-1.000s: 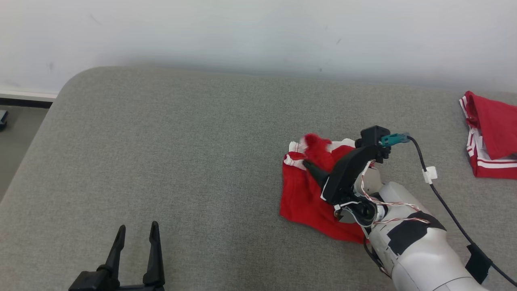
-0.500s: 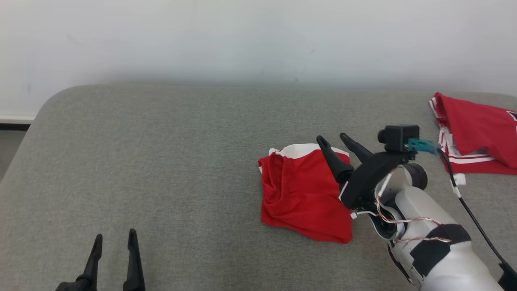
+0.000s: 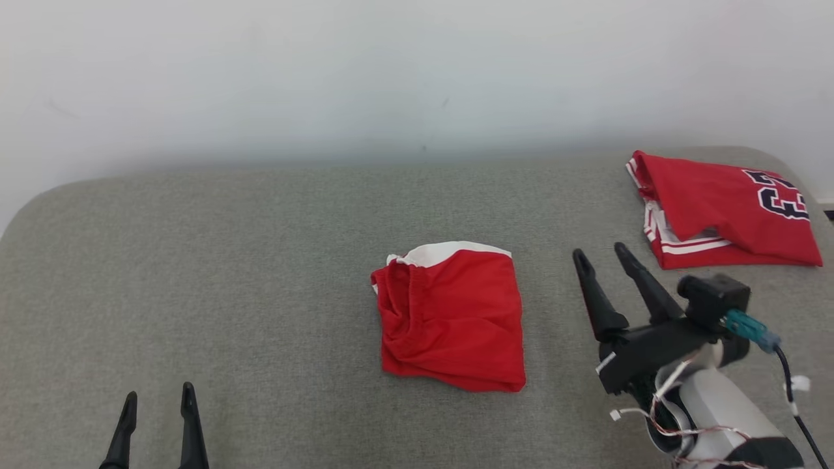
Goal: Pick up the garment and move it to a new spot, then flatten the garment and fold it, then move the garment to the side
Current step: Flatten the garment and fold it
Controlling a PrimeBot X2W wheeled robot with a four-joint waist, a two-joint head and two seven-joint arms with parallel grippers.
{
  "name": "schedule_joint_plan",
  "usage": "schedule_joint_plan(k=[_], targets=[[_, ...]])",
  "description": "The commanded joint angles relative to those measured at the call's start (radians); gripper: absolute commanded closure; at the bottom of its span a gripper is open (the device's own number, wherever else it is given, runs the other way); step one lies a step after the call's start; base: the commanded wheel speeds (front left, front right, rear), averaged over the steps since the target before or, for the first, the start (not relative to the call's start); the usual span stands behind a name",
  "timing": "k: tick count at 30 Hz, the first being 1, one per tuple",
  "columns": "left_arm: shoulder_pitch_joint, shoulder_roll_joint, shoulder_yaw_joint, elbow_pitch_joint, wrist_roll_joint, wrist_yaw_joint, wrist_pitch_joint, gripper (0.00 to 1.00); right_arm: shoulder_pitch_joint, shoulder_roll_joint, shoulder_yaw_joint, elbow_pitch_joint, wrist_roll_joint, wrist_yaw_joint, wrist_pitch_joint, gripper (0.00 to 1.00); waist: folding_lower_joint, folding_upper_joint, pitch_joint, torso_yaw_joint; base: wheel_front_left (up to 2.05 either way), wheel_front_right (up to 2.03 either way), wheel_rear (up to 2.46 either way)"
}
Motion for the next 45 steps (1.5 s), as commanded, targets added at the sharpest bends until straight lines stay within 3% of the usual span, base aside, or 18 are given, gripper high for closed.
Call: schedule_joint_plan(k=[1,13,24,45], targets=[[0.011,-0.001,0.007,-0.003,0.01,-0.001,-0.003,0.0,0.029,0.0,-0.019,-0.018,-0.025,-0.003,-0.016,0.0,0.0,-0.0001,-0.009,-0.018,0.0,0.0,0.0],[0.022,-0.001,0.036,-0.011,0.051,-0.007,-0.003,0.0,0.248,0.081,-0.21,-0.195,-0.226,-0.003,-0.053,0.0,0.0,-0.0001,-0.016,-0.038,0.0,0.0,0.0],[0.041,0.014,0.024,-0.034,0.083,-0.016,-0.003,0.0,0.401,0.188,-0.319,-0.3,-0.337,-0.003,-0.053,0.0,0.0,-0.0001,-0.026,-0.004,0.0,0.0,0.0],[0.07,0.044,-0.018,-0.048,0.093,-0.026,-0.003,0.0,0.445,0.239,-0.343,-0.278,-0.431,-0.003,-0.053,0.0,0.0,-0.0001,-0.034,0.02,0.0,0.0,0.0]])
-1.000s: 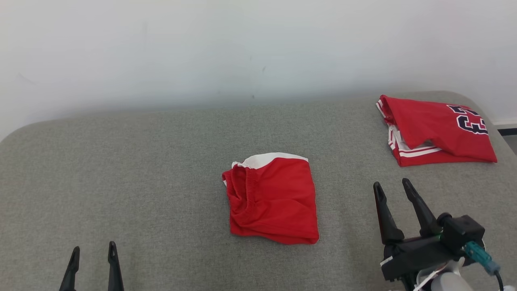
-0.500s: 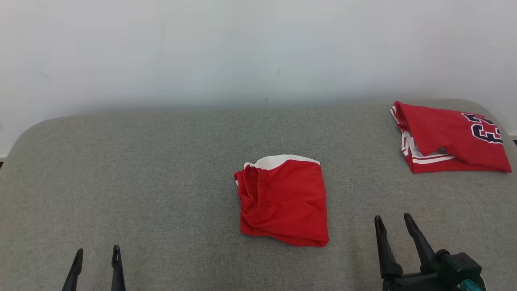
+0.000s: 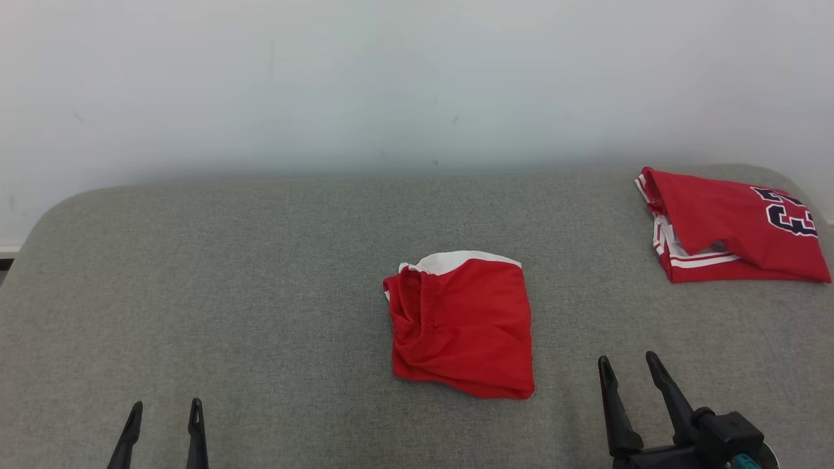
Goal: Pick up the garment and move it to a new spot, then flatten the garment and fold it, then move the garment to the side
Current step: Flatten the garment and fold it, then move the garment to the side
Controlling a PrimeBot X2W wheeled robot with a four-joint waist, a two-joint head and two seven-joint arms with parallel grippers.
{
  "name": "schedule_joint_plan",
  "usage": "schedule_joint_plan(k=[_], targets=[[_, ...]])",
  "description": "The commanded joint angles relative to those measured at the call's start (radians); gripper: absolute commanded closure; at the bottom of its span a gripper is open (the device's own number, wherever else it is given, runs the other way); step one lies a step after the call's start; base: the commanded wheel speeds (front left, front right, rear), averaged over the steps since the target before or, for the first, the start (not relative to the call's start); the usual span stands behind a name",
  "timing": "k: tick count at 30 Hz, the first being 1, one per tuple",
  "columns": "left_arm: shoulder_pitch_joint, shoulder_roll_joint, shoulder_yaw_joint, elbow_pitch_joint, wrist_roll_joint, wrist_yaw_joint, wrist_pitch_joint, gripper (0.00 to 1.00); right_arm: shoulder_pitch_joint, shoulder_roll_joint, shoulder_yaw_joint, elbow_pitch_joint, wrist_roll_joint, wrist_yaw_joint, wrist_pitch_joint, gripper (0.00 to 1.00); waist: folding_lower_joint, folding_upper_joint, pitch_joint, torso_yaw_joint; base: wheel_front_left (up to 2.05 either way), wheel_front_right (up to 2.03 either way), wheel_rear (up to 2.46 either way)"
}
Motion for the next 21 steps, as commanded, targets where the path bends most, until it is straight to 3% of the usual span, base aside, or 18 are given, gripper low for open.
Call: schedule_joint_plan(k=[1,21], targets=[[0.013,0.005,-0.001,0.0,-0.006,-0.006,-0.003,0.0,-0.002,0.005,0.0,0.002,-0.008,-0.003,-0.004,0.0,0.0,0.0,0.0,0.001,0.0,0.0,0.0],[0.017,-0.009,0.01,0.007,-0.006,-0.002,-0.003,0.0,-0.017,0.002,0.007,0.028,-0.018,-0.003,-0.004,0.0,0.0,0.0,-0.003,-0.001,0.0,0.0,0.0]])
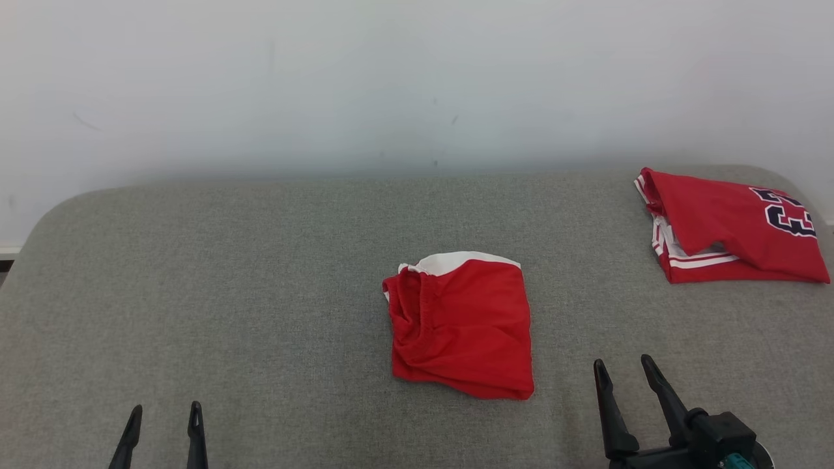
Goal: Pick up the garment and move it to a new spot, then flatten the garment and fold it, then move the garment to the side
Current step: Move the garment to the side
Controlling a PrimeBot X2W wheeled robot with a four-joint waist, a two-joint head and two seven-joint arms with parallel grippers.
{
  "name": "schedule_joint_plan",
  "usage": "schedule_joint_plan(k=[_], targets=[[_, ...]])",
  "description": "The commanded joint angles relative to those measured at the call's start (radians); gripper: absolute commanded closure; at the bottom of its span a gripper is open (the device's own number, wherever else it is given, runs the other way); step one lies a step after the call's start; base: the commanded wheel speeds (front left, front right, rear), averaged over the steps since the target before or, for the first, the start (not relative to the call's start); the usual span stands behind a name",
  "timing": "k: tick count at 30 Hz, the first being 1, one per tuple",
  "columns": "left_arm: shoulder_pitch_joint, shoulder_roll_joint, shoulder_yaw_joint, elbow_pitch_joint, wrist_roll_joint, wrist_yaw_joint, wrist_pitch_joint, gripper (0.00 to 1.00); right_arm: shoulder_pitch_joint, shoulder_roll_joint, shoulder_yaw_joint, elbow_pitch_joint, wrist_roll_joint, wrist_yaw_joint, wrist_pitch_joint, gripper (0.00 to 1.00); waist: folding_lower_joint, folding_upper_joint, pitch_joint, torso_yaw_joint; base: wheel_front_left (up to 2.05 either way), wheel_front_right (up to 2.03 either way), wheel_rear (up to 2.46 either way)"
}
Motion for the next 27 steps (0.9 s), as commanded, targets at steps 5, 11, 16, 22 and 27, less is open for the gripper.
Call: schedule_joint_plan(k=[5,11,16,22,27], targets=[[0.01,-0.006,0.003,0.004,-0.008,0.0,-0.003,0.0,-0.026,-0.007,0.024,0.031,0.004,-0.003,-0.004,0.0,0.0,0.0,-0.003,0.003,0.0,0.0,0.0],[0.001,-0.013,-0.002,0.008,-0.011,0.003,-0.003,0.0,-0.125,-0.024,0.056,0.099,0.006,-0.003,0.022,0.0,0.0,0.0,0.0,0.011,0.0,0.0,0.0],[-0.012,-0.017,-0.014,0.013,-0.012,0.002,-0.003,0.0,-0.262,-0.03,0.074,0.169,0.008,-0.003,0.078,0.0,0.0,0.0,0.014,0.025,0.0,0.0,0.0],[-0.035,-0.021,-0.036,0.017,-0.014,0.0,-0.003,0.0,-0.416,-0.029,0.083,0.286,0.001,-0.003,0.144,0.0,0.0,0.0,0.045,0.057,0.0,0.0,0.0],[-0.058,-0.022,-0.05,0.023,-0.019,-0.002,-0.003,0.0,-0.507,-0.038,0.073,0.416,-0.005,-0.003,0.173,0.0,0.0,0.0,0.076,0.08,0.0,0.0,0.0]])
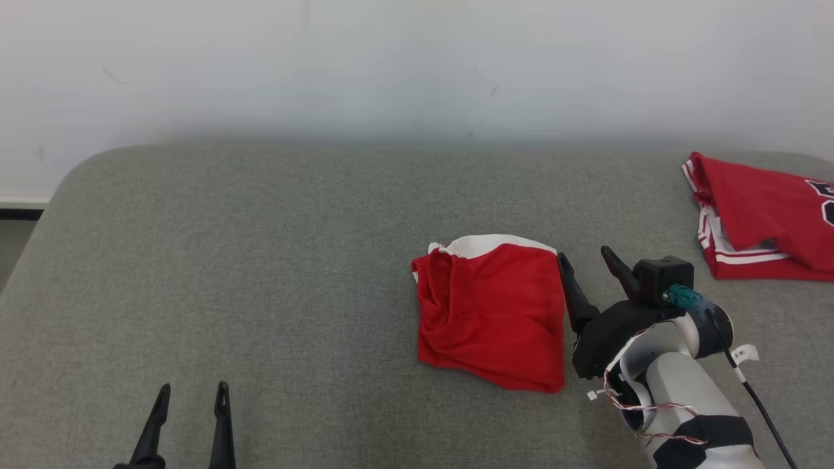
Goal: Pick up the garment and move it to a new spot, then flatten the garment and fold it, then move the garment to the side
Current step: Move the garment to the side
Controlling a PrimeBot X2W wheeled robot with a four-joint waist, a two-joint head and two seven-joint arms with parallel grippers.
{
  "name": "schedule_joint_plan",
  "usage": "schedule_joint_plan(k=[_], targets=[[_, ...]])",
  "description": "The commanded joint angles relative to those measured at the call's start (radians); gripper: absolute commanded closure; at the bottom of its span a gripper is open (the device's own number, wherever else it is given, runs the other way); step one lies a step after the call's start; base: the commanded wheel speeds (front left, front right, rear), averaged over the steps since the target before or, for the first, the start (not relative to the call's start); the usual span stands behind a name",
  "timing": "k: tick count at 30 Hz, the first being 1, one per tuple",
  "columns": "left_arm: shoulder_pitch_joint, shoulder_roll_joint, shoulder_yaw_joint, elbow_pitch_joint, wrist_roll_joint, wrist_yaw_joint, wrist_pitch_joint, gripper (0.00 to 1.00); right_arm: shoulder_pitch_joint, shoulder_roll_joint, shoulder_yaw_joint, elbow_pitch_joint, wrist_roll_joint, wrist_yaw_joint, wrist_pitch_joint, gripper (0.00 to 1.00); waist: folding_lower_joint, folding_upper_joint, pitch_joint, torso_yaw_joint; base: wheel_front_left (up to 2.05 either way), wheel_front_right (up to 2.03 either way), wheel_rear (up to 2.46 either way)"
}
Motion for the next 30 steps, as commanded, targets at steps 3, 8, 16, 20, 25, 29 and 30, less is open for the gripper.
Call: schedule_joint_plan(k=[3,8,16,20,25,29,30], targets=[[-0.021,-0.002,0.002,0.005,-0.013,-0.003,-0.003,0.0,-0.047,0.0,-0.01,0.089,-0.01,-0.003,0.01,0.0,0.0,-0.0001,0.032,0.021,0.0,0.0,0.0],[-0.039,-0.003,0.002,0.0,-0.012,-0.004,-0.003,0.0,-0.105,0.012,-0.03,0.216,-0.021,-0.003,-0.002,0.0,0.0,-0.0001,0.065,0.026,0.0,0.0,0.0],[-0.082,0.0,-0.006,0.011,-0.007,-0.006,-0.003,0.0,-0.173,0.038,-0.059,0.407,-0.034,-0.003,-0.03,0.0,0.0,-0.0001,0.108,0.033,0.0,0.0,0.0],[-0.095,0.003,-0.005,0.019,-0.009,-0.007,-0.003,0.0,-0.175,0.057,-0.054,0.474,-0.039,-0.003,-0.052,0.0,0.0,-0.0001,0.112,0.032,0.0,0.0,0.0],[-0.098,0.002,0.0,0.021,-0.01,-0.007,-0.003,0.0,-0.169,0.078,-0.023,0.522,-0.018,-0.003,-0.063,0.08,0.0,-0.0001,0.117,0.026,0.0,0.0,0.0],[-0.104,0.0,-0.002,0.023,-0.009,-0.008,-0.003,0.0,-0.176,0.091,0.018,0.546,0.02,-0.003,-0.068,1.0,0.0,-0.0001,0.126,0.024,0.0,0.0,0.0],[-0.108,-0.001,-0.003,0.024,-0.009,-0.006,-0.003,0.0,-0.181,0.091,0.027,0.547,0.026,-0.003,-0.076,1.0,0.0,-0.0001,0.128,0.024,0.0,0.0,0.0]])
